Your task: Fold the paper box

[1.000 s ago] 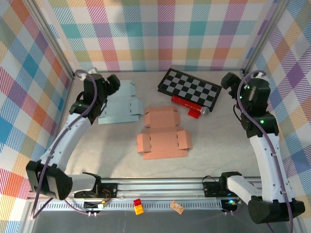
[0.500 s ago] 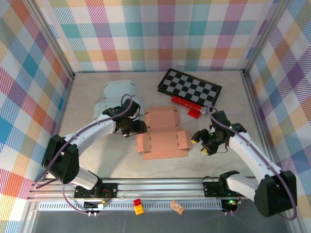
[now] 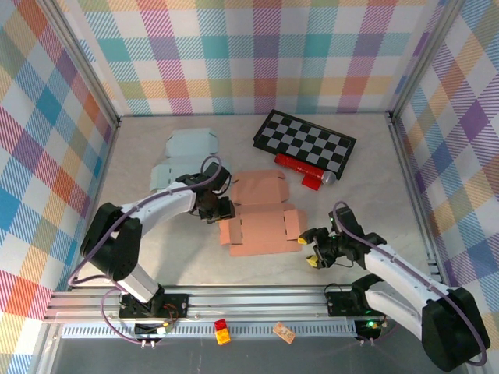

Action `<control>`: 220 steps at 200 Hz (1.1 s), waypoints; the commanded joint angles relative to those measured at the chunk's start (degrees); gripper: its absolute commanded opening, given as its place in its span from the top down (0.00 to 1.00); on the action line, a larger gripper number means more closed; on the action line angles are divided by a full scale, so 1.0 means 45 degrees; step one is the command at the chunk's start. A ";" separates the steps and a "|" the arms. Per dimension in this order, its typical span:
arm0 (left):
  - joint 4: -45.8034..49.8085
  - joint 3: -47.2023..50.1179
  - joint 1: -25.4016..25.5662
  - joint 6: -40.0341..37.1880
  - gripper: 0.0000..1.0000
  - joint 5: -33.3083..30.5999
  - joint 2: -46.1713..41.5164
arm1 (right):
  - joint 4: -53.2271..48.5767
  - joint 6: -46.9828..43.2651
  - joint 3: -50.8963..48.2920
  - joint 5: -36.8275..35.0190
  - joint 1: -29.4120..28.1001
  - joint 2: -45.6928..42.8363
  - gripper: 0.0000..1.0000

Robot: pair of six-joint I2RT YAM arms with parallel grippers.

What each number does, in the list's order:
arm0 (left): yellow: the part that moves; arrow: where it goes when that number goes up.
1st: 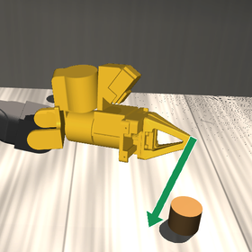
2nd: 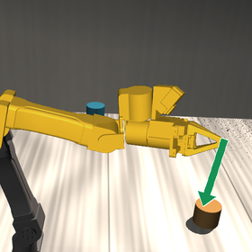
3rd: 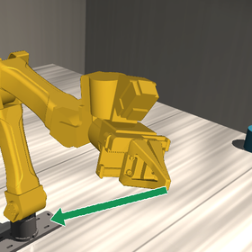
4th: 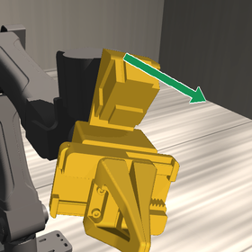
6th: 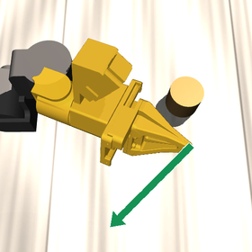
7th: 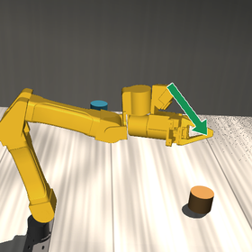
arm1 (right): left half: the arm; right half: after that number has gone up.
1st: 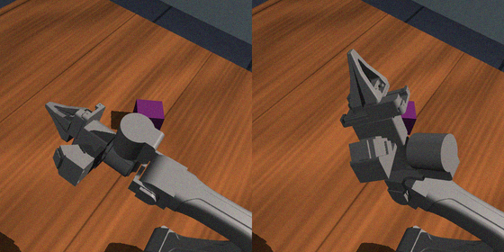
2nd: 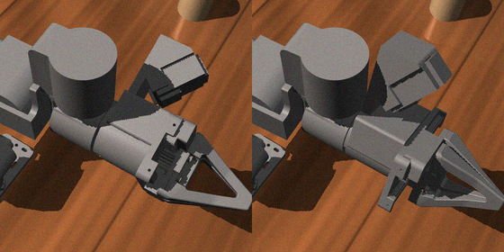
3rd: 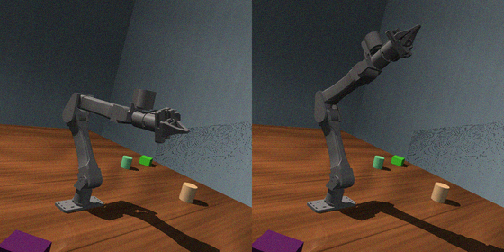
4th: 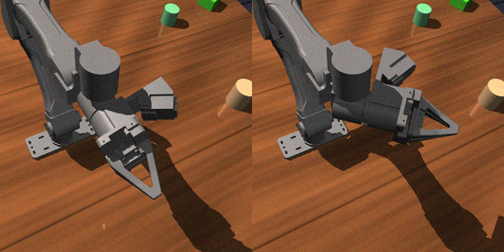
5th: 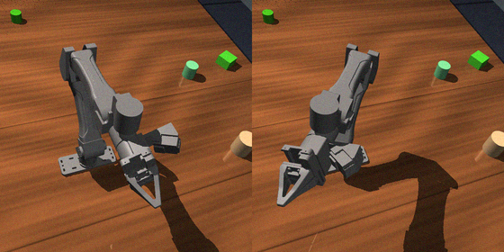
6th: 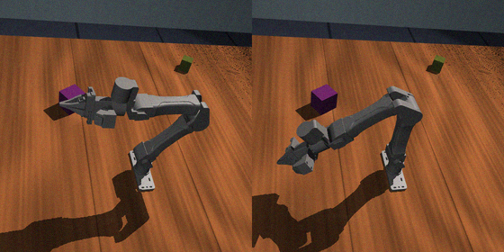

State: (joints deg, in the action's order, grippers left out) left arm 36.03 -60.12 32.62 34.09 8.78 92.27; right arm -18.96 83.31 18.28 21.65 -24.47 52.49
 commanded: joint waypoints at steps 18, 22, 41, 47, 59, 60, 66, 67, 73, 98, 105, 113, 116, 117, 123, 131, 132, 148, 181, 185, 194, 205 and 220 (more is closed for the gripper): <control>-0.0705 0.0125 0.0124 0.0063 0.63 0.0198 0.0308 | 0.3413 0.1056 -0.0047 -0.0451 -0.0124 0.1666 0.42; -0.0738 0.0148 0.0133 0.0035 0.63 0.0196 0.0347 | 0.3687 0.1040 -0.0030 -0.0498 -0.0146 0.1868 0.42; -0.0831 0.0319 0.0153 -0.0055 0.64 0.0118 0.0600 | 0.4214 0.0870 0.0096 -0.0809 -0.0158 0.2388 0.43; -0.0856 0.0366 0.0153 -0.0093 0.65 0.0101 0.0704 | 0.4214 0.0813 0.0116 -0.0891 -0.0156 0.2486 0.43; -0.0925 0.0459 0.0170 -0.0133 0.65 0.0056 0.0904 | 0.4223 0.0765 0.0078 -0.1047 -0.0158 0.2539 0.43; -0.0941 0.0464 0.0171 -0.0133 0.65 0.0049 0.0923 | 0.4228 0.0765 0.0068 -0.1064 -0.0163 0.2527 0.43; -0.1035 0.0526 0.0182 -0.0152 0.65 0.0061 0.1002 | 0.4333 0.0765 -0.0055 -0.1178 -0.0157 0.2455 0.43; -0.1044 0.0536 0.0187 -0.0152 0.65 0.0071 0.1021 | 0.4351 0.0765 -0.0067 -0.1198 -0.0143 0.2436 0.43; -0.1087 0.0550 0.0207 -0.0158 0.65 0.0055 0.1095 | 0.4430 0.0760 -0.0186 -0.1332 -0.0162 0.2305 0.43; -0.1195 0.0579 0.0309 -0.0234 0.65 -0.0051 0.1525 | 0.4997 0.0829 -0.0757 -0.1816 -0.0148 0.1983 0.45; -0.1247 0.0602 0.0345 -0.0251 0.65 -0.0017 0.1635 | 0.5285 0.0914 -0.0917 -0.1842 -0.0148 0.2039 0.45; -0.1250 0.0591 0.0401 -0.0289 0.66 -0.0064 0.1725 | 0.5536 0.0940 -0.1002 -0.1876 -0.0149 0.2118 0.46; -0.1249 0.0587 0.0416 -0.0292 0.66 -0.0113 0.1754 | 0.5618 0.0909 -0.1034 -0.1908 -0.0148 0.2152 0.46; -0.1239 0.0586 0.0431 -0.0300 0.66 -0.0123 0.1758 | 0.5629 0.0905 -0.1035 -0.1914 -0.0148 0.2158 0.46; -0.1205 0.0568 0.0456 -0.0326 0.66 -0.0162 0.1787 | 0.5569 0.0813 -0.1019 -0.1971 -0.0148 0.2165 0.46; -0.1172 0.0533 0.0483 -0.0365 0.66 -0.0209 0.1860 | 0.5566 0.0737 -0.1025 -0.2083 -0.0148 0.2154 0.47; -0.1162 0.0540 0.0484 -0.0366 0.66 -0.0220 0.1870 | 0.5562 0.0728 -0.1038 -0.2112 -0.0148 0.2137 0.47; -0.1122 0.0562 0.0524 -0.0418 0.66 -0.0230 0.1944 | 0.5991 0.0711 -0.1132 -0.2371 -0.0147 0.2011 0.48; -0.1017 0.0560 0.0561 -0.0470 0.67 -0.0306 0.1994 | 0.6140 0.0501 -0.0939 -0.2719 -0.0129 0.1910 0.52; -0.0999 0.0561 0.0563 -0.0477 0.67 -0.0292 0.2008 | 0.6200 0.0499 -0.0938 -0.2764 -0.0124 0.1895 0.53; -0.0978 0.0544 0.0554 -0.0502 0.67 -0.0305 0.2006 | 0.6257 0.0537 -0.0957 -0.2873 -0.0128 0.1890 0.53; -0.0918 0.0487 0.0566 -0.0534 0.67 -0.0329 0.2045 | 0.6398 0.0540 -0.0957 -0.2971 -0.0129 0.1923 0.54; -0.0898 0.0441 0.0583 -0.0556 0.67 -0.0312 0.2070 | 0.6512 0.0501 -0.0827 -0.2995 -0.0129 0.2125 0.57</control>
State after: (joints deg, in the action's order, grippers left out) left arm 29.98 -58.28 34.48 32.64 7.92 99.31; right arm 7.68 86.17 13.89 10.02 -24.88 61.67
